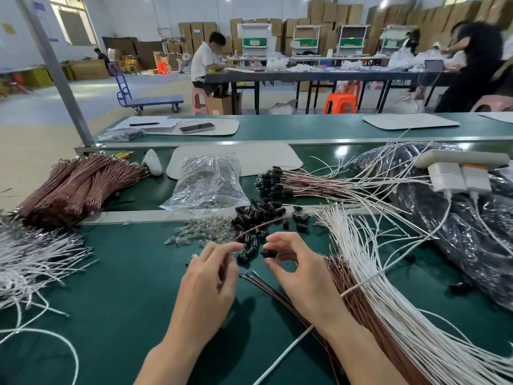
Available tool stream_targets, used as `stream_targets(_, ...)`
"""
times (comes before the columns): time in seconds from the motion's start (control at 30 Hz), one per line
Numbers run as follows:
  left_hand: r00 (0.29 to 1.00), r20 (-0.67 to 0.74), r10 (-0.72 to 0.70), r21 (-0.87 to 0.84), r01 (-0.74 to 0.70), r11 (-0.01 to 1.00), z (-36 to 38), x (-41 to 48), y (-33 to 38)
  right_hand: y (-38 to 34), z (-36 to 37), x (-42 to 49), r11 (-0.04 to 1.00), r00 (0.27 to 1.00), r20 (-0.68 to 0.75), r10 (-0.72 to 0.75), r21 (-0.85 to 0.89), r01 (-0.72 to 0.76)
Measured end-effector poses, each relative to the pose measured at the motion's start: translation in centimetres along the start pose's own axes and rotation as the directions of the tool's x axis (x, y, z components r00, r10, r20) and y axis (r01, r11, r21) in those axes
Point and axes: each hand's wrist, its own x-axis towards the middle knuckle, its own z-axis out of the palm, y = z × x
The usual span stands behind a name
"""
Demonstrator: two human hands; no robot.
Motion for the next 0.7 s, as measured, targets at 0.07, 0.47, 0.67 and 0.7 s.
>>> stream_targets(0.07,0.999,0.003,0.035,-0.015,-0.035,0.999,-0.1,0.1,0.3,0.0,0.2,-0.2,0.999,0.999,0.028,-0.035,-0.037,0.036)
stream_targets(0.47,0.995,0.017,0.097,0.082,-0.098,0.992,0.3,-0.1,-0.1,0.5,0.9,-0.3,0.99,0.991,0.087,-0.106,-0.083,0.113)
stream_targets(0.67,0.996,0.073,0.059,0.067,-0.064,0.996,0.5,0.0,-0.6,0.1,1.0,-0.4,0.992,0.99,0.105,-0.098,-0.064,0.105)
stream_targets(0.7,0.995,0.077,0.056,0.059,-0.061,0.996,0.5,0.0,-0.6,0.1,0.9,-0.4,0.992,0.989,0.106,-0.1,-0.063,0.107)
